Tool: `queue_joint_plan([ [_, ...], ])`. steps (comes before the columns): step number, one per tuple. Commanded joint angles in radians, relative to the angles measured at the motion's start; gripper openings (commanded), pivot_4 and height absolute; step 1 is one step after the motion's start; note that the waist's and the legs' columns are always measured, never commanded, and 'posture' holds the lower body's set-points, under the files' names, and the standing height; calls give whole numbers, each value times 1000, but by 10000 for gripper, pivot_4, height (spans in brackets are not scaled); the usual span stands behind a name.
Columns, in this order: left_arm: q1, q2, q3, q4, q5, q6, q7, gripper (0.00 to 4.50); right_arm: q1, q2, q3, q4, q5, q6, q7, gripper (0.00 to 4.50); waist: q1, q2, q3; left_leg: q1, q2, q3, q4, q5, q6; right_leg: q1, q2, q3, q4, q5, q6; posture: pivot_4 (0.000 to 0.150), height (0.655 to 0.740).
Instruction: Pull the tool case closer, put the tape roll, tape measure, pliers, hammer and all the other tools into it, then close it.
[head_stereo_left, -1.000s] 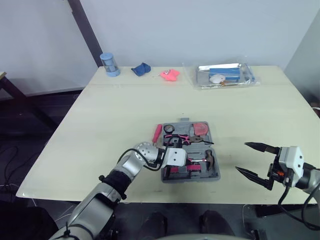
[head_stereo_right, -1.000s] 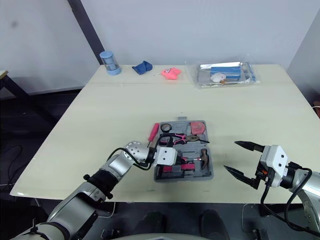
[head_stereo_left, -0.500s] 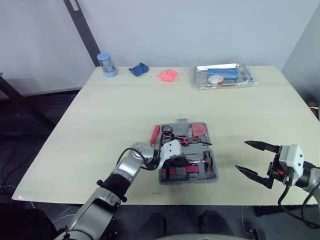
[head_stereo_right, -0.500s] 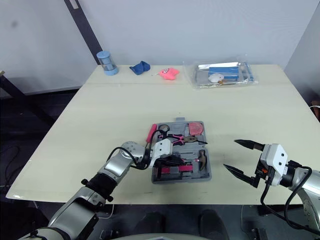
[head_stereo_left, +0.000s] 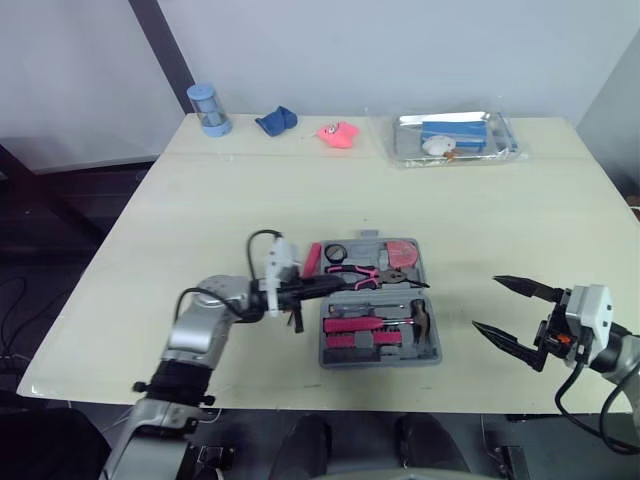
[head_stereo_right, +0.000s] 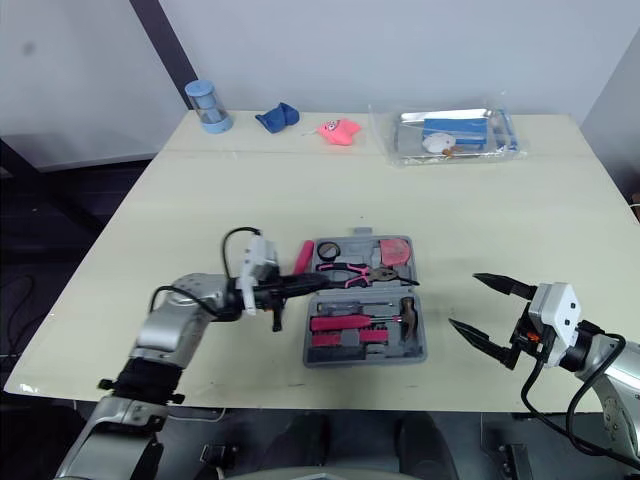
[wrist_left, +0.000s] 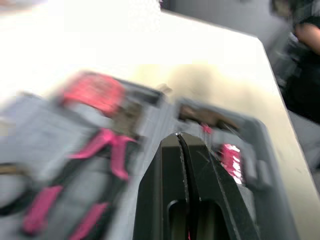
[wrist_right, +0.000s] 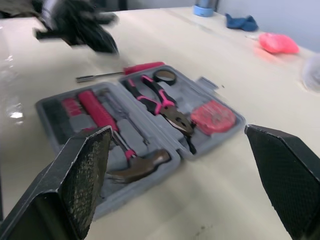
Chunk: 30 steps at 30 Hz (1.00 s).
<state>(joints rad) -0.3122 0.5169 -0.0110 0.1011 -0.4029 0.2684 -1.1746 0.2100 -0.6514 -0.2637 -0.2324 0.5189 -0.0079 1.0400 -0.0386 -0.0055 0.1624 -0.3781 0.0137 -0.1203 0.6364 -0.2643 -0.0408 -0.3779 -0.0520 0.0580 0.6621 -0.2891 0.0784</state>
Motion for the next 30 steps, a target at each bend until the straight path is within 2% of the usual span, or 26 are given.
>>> queue_joint_plan([
  [1,73,37,115,-91,-80,54,54,491,19,20,-53,33,15,-37,-5,45000,1,1,1,0,0,0,0,0,0,0,0,0,0,0,0,1500,7400],
  [3,142,54,179,-118,-87,53,100,491,29,39,-70,78,10,-60,-12,45000,1,1,1,0,-1,0,0,0,0,0,-1,0,0,0,0,1500,7400],
  [4,195,64,228,-130,-96,50,123,4284,41,46,-82,112,3,-80,-6,45000,1,1,1,0,-1,0,0,0,0,0,-1,0,0,0,0,1500,7400],
  [6,275,79,290,-151,-106,50,151,8635,61,54,-99,157,-7,-111,0,45000,-1,1,2,0,-1,0,0,0,0,0,-2,0,0,0,0,1500,7400],
  [7,328,83,328,-164,-113,49,166,14561,77,55,-111,184,-12,-133,8,45000,0,2,2,0,-1,0,0,0,0,0,-2,0,0,0,0,1500,7400],
  [12,526,76,448,-211,-125,25,219,30804,152,53,-166,272,-14,-199,42,45000,2,2,3,0,-1,1,0,0,0,0,-3,0,0,0,0,1500,7400],
  [13,557,70,467,-219,-128,22,230,36733,170,53,-181,287,-10,-207,47,45000,4,2,4,0,-1,1,0,0,0,0,-3,0,0,0,0,1500,7400],
  [15,605,61,493,-233,-133,17,249,43845,202,52,-204,311,-5,-221,58,45000,4,2,4,0,-2,1,0,0,0,0,-3,0,-1,0,0,1500,7400],
  [22,734,46,553,-244,-133,-8,264,43845,309,52,-295,385,39,-235,105,45000,2,2,4,1,-1,2,0,0,0,1,-3,1,-1,0,0,1500,7400],
  [30,685,52,499,-280,-131,19,289,43845,287,45,-297,378,41,-224,123,45000,0,2,4,2,-1,3,0,0,0,1,-2,2,0,0,0,1500,7400],
])
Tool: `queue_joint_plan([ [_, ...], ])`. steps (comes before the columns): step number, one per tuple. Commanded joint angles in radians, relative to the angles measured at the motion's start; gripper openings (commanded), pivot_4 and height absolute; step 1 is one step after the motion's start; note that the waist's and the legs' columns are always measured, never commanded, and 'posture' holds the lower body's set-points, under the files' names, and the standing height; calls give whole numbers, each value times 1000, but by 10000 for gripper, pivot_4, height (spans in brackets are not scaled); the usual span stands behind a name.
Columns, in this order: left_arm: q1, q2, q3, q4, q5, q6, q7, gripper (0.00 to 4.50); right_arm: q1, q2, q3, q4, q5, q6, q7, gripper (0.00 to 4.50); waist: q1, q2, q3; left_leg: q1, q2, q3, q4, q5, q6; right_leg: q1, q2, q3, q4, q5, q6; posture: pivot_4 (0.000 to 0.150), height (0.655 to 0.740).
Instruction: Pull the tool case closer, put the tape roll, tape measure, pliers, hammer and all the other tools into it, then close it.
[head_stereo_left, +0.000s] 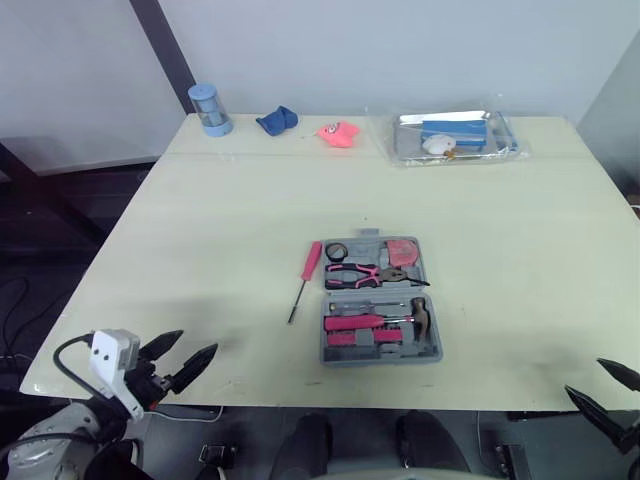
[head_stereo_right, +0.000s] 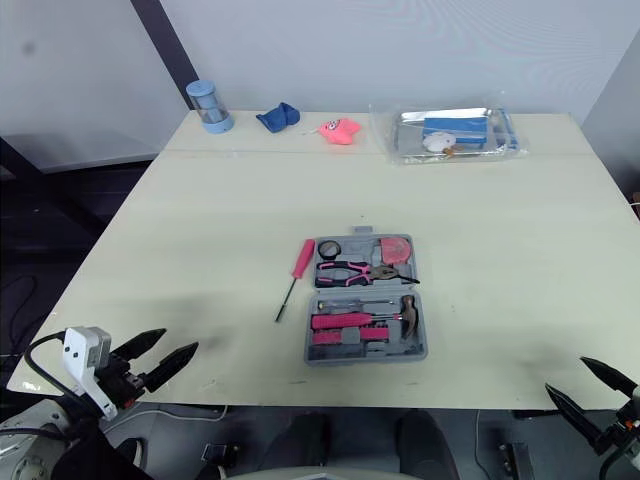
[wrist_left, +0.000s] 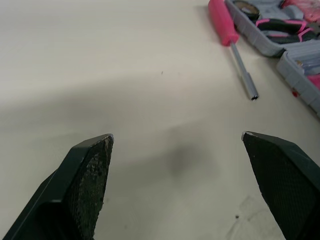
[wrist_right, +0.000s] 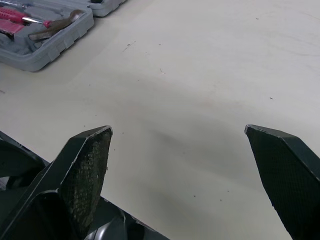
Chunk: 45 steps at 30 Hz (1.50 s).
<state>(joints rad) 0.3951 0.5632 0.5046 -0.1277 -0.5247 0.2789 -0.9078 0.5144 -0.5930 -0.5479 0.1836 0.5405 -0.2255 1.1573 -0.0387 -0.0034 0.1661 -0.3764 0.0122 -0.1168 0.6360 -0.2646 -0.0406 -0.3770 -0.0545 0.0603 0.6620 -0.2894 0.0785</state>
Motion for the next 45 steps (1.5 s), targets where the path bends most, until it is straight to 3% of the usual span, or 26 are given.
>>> queue_joint_plan([
  [1,-34,4,-31,-64,-4,13,33,43845,-28,-14,-7,-53,20,-1,4,45000,0,0,0,0,0,0,0,0,0,0,0,0,0,0,0,1500,7400],
  [12,-267,11,-220,-139,45,162,187,43845,-148,-45,117,-314,45,124,0,45000,2,1,0,0,0,0,1,0,0,0,0,0,1,0,0,1500,7400],
  [24,-529,-144,-450,11,215,250,436,43845,-273,-107,209,-531,88,267,-19,45000,2,0,0,-1,-1,-2,4,0,0,0,0,-1,2,1,1,1500,7400],
  [43,-687,-239,-546,223,342,230,491,43845,-292,-124,207,-578,99,302,-26,45000,8,0,0,-3,-2,-4,7,0,-1,0,0,-3,3,1,1,1500,7400],
  [45,-698,-248,-547,238,350,225,489,38907,-295,-126,209,-581,98,306,-26,45000,9,0,0,-3,-2,-4,8,0,0,1,0,-3,3,1,1,1500,7400],
])
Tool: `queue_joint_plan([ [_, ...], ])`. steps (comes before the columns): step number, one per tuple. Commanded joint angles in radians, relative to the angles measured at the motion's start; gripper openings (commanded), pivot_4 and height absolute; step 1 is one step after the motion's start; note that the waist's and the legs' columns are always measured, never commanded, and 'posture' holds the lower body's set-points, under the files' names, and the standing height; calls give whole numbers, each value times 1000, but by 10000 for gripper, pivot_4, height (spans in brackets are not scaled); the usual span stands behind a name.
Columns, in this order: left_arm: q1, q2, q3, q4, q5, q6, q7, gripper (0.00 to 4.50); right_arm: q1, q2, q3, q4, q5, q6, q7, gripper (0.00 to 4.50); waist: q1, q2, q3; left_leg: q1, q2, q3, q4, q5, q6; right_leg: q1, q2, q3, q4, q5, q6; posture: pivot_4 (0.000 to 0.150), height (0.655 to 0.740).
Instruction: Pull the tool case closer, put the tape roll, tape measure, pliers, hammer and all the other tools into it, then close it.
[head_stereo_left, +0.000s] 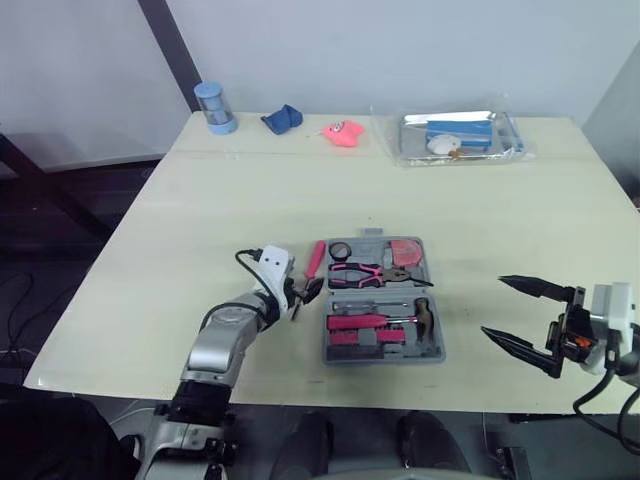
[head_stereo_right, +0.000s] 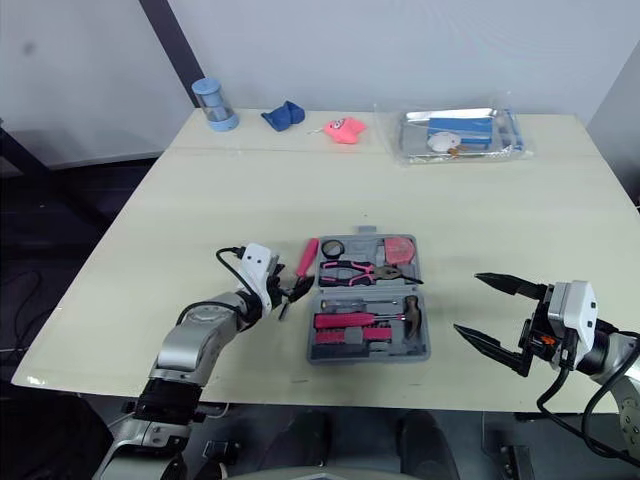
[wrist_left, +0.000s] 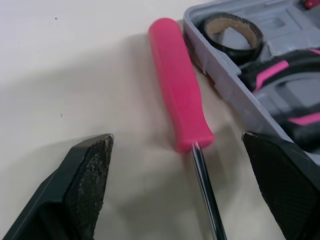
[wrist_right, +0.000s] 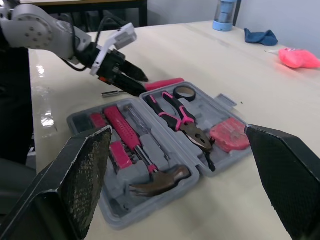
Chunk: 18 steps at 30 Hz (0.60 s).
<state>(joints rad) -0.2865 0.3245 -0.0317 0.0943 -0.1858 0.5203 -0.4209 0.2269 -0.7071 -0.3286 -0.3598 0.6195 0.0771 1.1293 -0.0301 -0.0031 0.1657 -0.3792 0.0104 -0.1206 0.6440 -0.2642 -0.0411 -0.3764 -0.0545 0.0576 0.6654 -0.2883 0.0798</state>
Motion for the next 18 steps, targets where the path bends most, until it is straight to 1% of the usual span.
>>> queue_joint_plan([
  [1,-21,-14,-10,23,15,-20,2,35841,-9,-12,-10,-39,18,5,2,45000,0,0,0,0,0,0,0,0,0,0,0,0,0,0,0,1500,7400],
  [2,-25,-17,-10,29,19,-23,2,32410,-10,-13,-10,-40,17,7,3,45000,0,0,0,0,0,0,1,0,0,0,0,0,0,0,0,1500,7400],
  [3,-28,-19,-11,36,22,-23,2,26467,-10,-13,-10,-41,16,7,3,45000,0,0,0,0,0,0,1,0,0,0,0,0,0,0,0,1500,7400],
  [8,-25,-21,-8,39,35,-14,0,5421,-16,-15,-11,-35,12,5,8,45000,0,0,0,0,0,0,1,0,0,0,0,0,0,0,0,1500,7400],
  [9,-16,-16,-4,28,36,-10,-1,4424,-17,-15,-11,-34,12,5,9,45000,0,0,0,0,0,0,1,0,0,0,0,0,0,0,0,1500,7400],
  [13,35,5,27,-38,31,8,12,4423,-26,-18,2,-35,15,8,23,45000,-7,0,0,0,0,0,1,0,0,0,0,0,0,0,0,1500,7400],
  [18,183,37,117,-249,5,95,56,4423,-61,-32,39,-11,14,6,76,45000,-14,0,0,0,0,0,1,0,0,0,0,1,1,0,0,1500,7400],
])
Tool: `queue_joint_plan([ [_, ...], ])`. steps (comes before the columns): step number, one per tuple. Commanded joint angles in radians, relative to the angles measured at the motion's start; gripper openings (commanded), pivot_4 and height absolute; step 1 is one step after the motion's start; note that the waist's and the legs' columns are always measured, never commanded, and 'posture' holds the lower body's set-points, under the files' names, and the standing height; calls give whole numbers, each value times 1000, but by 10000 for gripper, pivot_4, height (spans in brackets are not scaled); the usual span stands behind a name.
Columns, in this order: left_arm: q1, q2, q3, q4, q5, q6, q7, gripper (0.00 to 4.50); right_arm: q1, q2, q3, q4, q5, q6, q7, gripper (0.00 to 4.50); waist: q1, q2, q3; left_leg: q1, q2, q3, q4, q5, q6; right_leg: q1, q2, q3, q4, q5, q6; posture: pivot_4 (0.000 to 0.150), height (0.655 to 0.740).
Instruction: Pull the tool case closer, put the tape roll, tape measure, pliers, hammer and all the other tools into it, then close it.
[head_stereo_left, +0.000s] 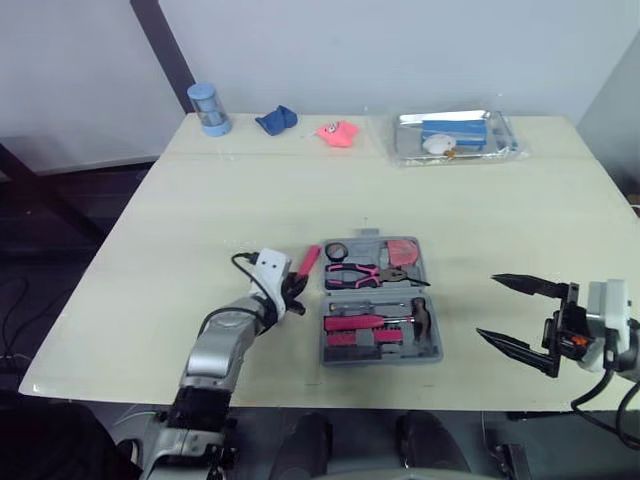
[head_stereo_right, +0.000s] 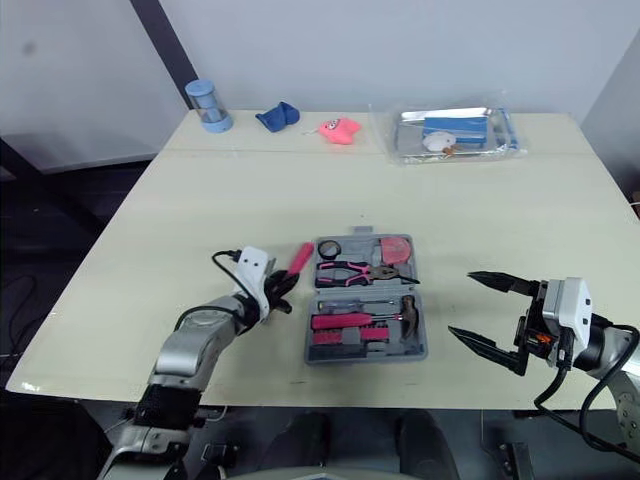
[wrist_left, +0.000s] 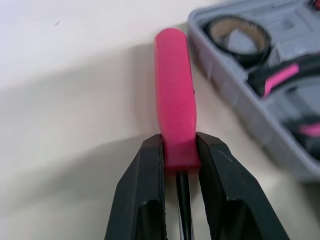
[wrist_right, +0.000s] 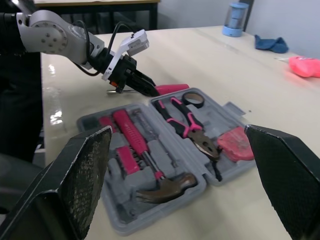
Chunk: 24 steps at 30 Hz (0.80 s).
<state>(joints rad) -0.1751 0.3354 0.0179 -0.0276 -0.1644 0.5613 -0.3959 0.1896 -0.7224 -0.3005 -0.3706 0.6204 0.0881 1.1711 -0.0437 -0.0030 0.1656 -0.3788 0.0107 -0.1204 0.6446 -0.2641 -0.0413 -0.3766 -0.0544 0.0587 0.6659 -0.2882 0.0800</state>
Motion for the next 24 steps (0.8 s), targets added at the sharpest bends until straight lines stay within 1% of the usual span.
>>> queue_joint_plan([
  [1,104,29,86,-171,-20,75,42,4423,-34,-19,20,9,11,-8,46,45000,0,0,0,0,0,0,0,0,0,0,0,0,0,0,0,1500,7400],
  [5,209,22,166,-318,-39,152,96,4423,-72,-31,62,41,-4,-24,99,45000,9,-1,0,-1,0,0,1,0,0,0,0,-1,0,0,0,1500,7400],
  [10,305,-19,225,-426,-56,208,152,4423,-123,-44,109,88,-31,-51,163,45000,14,-1,0,-1,0,0,1,0,0,0,-1,-1,0,0,0,1500,7400],
  [16,350,-80,233,-456,-66,220,194,4423,-161,-49,125,130,-42,-65,204,45000,17,-1,1,-1,0,-1,1,0,0,0,0,-1,0,0,0,1500,7400],
  [24,349,-91,230,-444,-86,208,191,4423,-169,-49,109,151,-36,-66,213,45000,18,-1,0,-1,0,0,1,0,0,0,0,-1,0,0,0,1500,7400],
])
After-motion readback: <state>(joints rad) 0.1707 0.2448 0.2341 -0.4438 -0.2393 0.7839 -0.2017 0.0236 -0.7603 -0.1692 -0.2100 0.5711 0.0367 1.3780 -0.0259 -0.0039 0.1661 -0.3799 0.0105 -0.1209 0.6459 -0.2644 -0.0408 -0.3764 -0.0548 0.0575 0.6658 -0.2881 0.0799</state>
